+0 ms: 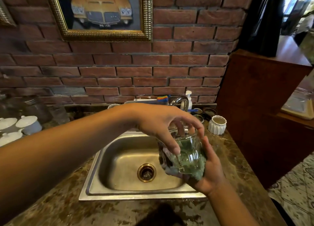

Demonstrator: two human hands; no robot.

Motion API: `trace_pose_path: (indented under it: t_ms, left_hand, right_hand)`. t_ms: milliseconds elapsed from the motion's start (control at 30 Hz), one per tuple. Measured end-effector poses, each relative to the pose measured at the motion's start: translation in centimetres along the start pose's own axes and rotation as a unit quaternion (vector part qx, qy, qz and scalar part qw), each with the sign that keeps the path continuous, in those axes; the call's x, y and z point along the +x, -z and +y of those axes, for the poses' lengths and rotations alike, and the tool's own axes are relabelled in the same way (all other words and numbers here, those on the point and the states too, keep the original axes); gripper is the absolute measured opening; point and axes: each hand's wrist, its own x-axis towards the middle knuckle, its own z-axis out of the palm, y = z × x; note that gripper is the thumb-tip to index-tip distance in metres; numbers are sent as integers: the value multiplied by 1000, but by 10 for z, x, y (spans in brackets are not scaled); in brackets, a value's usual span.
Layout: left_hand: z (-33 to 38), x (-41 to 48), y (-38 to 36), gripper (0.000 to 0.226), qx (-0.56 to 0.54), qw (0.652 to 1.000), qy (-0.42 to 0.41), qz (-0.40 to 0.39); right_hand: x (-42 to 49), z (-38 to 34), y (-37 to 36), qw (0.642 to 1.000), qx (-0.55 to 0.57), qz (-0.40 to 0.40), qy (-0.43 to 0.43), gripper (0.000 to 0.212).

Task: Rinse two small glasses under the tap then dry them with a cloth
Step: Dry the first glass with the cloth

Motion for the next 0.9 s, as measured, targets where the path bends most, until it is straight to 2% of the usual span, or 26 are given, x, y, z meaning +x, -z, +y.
trace_pose_path:
  t_ms: [100,233,333,500,567,633,733,833,900]
  left_hand:
    - [2,-2,0,62,-5,1000,-15,-4]
    - [2,-3,0,61,2,1000,-19,-24]
    - [0,-5,2,64,2,999,-2,-32]
    - [7,-7,10,66,24,999,18,-13]
    - [8,-7,12,67,29,999,28,29]
    - [5,-8,14,68,15,996,36,82]
    - [7,-10,17,66,-37,991,57,118]
    - [13,-6,17,77,-103,983,89,123]
    - [15,-3,19,84,-148,975,105,126]
  right_hand:
    - [3,16,11,996,63,-47,-41,70]
    - [1,29,12,997,68,-38,-23,63]
    - [0,30,14,993,111,-31,-19,74]
    - [-1,16,-17,991,76,63,85,81]
    - [-3,10,-25,987,23,84,133,81]
    - [-5,1,-28,978,-20,102,181,90]
    - [-11,-8,-27,939,-124,182,264,90]
    - [-19,-14,-33,860,-297,265,319,96]
    - [-21,-14,-35,816,-377,252,359,92]
